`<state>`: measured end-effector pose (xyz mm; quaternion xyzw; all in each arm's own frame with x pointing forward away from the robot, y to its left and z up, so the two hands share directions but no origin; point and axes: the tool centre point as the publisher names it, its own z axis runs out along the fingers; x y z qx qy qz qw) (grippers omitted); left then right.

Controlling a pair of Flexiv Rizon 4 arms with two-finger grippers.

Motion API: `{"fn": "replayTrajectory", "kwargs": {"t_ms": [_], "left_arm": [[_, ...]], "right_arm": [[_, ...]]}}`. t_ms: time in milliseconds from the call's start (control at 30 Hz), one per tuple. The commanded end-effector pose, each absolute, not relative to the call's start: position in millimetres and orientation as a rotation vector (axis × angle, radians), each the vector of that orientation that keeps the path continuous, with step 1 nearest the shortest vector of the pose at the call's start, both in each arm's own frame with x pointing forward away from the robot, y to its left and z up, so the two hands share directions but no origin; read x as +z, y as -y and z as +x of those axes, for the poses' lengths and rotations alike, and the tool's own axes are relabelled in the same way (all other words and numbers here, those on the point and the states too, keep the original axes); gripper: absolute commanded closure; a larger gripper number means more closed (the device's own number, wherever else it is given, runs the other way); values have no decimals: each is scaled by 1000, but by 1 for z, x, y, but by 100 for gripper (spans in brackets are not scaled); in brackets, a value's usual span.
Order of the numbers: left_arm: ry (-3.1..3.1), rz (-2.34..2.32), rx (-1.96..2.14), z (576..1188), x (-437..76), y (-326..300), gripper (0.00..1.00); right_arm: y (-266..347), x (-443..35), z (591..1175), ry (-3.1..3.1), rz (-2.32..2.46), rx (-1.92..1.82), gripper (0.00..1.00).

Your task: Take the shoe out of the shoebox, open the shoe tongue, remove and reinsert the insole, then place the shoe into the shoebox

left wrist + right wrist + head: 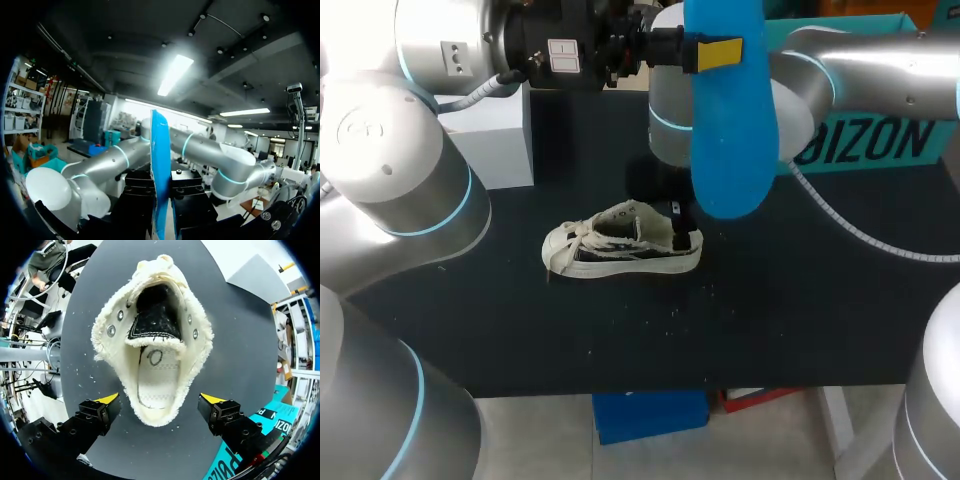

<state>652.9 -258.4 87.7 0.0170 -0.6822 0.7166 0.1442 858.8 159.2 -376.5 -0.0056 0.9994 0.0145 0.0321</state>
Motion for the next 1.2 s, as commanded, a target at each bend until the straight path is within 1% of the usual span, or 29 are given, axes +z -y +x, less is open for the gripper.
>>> {"fn": "replayTrajectory", "kwargs": {"t_ms": [33,367,600,800,1200], "left_arm": [[1969,51,2065,652,88,259,100],[1969,51,2065,652,88,259,100],[1969,51,2065,652,88,259,100],[1969,51,2065,652,88,259,100],[1969,51,2065,652,88,259,100]], "right_arm": [[-144,-380,860,-3065,-25,284,0],[-148,-375,862,-2900,-94,927,0],[-157,-377,862,-2841,-180,1201,0],[-163,-383,860,-2844,-194,1302,0],[-155,-403,850,-2821,-75,1358,0]]}}
